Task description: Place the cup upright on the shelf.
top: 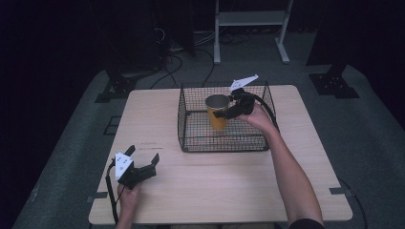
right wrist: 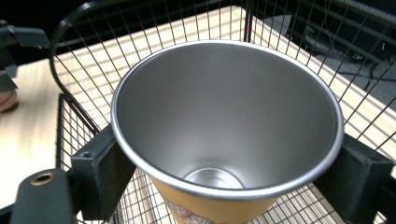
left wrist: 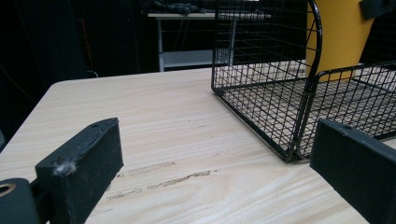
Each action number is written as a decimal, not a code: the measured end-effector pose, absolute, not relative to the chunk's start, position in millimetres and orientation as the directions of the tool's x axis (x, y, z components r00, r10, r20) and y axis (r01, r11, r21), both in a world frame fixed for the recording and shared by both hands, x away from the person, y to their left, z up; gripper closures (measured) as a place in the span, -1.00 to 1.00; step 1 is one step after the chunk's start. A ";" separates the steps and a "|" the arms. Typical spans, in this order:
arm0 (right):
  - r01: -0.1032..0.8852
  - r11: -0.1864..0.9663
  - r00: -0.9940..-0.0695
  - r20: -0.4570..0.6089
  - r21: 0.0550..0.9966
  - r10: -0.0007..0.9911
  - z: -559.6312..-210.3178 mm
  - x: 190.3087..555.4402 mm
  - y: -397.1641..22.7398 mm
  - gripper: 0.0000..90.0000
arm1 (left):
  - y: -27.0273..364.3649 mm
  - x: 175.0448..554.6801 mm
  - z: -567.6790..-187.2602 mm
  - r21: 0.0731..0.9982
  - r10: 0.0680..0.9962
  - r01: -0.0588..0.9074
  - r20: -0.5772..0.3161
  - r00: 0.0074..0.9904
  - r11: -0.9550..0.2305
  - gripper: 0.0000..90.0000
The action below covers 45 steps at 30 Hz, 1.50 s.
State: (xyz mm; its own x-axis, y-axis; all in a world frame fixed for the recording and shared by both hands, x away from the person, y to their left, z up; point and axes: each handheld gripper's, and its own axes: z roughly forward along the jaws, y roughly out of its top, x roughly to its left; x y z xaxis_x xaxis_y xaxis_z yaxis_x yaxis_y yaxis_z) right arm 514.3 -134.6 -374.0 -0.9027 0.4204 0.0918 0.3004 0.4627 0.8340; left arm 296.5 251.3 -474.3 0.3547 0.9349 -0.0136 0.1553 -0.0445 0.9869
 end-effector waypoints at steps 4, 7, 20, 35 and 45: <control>0.299 0.482 -0.905 0.084 0.823 0.418 -378.5 516.2 -132.4 -0.70 | 251.3 296.6 -474.3 0.987 0.935 0.155 -0.014 0.355 -0.044 -0.96; 0.303 0.491 -0.904 0.084 0.816 0.419 -380.8 517.2 -130.7 -0.71 | 251.4 296.5 -474.3 0.987 0.935 0.155 -0.014 0.355 -0.044 -0.96; 0.329 0.540 -0.899 0.083 0.775 0.430 -392.4 522.2 -129.2 -0.71 | 251.4 296.7 -474.5 0.986 0.935 0.159 -0.015 0.355 -0.044 -0.96; 0.330 0.585 -0.897 0.052 0.741 0.440 -401.9 521.3 -133.2 -0.71 | 251.4 296.8 -474.6 0.986 0.935 0.161 -0.011 0.354 -0.050 -0.96; 0.323 0.602 -0.898 0.037 0.730 0.438 -402.4 518.8 -135.9 -0.70 | 251.5 296.8 -474.5 0.986 0.936 0.160 -0.011 0.353 -0.049 -0.96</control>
State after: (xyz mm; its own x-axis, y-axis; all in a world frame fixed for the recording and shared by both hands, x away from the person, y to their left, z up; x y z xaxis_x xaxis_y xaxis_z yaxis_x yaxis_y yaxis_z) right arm 518.8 -135.9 -402.4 -0.8983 0.4378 0.0369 0.3235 0.6023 0.7298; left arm 296.8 251.5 -474.5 0.3528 0.9356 -0.0111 0.1599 -0.0486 0.9859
